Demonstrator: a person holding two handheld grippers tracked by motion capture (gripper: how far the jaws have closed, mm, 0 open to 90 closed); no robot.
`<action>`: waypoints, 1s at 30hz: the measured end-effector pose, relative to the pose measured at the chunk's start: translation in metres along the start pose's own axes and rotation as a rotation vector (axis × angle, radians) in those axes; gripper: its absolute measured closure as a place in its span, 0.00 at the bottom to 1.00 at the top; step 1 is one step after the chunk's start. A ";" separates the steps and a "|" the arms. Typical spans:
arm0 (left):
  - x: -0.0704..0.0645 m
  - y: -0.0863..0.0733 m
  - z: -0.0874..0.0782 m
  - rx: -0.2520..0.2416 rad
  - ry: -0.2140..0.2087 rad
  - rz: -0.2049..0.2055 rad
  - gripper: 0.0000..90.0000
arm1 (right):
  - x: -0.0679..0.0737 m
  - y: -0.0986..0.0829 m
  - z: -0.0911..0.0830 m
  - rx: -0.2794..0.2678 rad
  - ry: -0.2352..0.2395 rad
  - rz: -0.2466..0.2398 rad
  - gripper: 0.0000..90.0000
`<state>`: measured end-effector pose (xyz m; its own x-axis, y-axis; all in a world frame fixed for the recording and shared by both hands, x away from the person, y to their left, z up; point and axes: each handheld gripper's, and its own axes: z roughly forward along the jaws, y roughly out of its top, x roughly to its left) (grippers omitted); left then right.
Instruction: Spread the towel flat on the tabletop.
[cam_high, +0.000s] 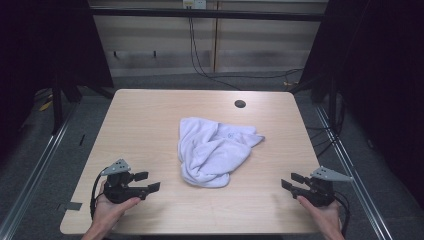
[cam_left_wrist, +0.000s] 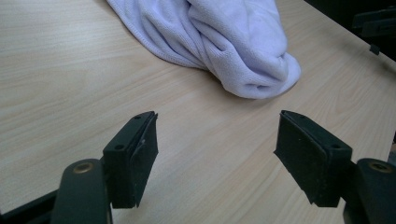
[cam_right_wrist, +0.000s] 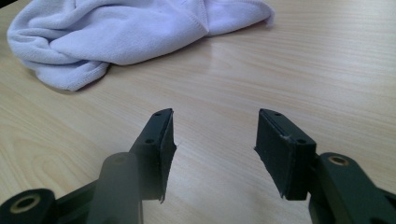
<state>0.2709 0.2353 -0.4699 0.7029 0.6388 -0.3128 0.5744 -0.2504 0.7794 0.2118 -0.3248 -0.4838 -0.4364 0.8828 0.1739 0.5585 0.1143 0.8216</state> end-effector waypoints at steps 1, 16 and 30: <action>0.000 0.000 0.001 0.004 0.003 -0.002 0.33 | 0.000 0.000 0.000 0.000 0.000 0.000 0.51; -0.004 0.027 0.031 0.014 -0.023 0.100 0.56 | 0.034 0.015 0.013 0.045 0.091 -0.071 0.48; -0.008 0.050 0.122 0.128 -0.071 0.140 0.68 | 0.053 0.044 0.064 0.081 0.184 -0.117 0.45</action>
<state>0.3454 0.1290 -0.4943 0.8049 0.5393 -0.2476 0.5146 -0.4267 0.7437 0.2582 -0.2434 -0.4731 -0.6186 0.7643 0.1822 0.5483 0.2537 0.7969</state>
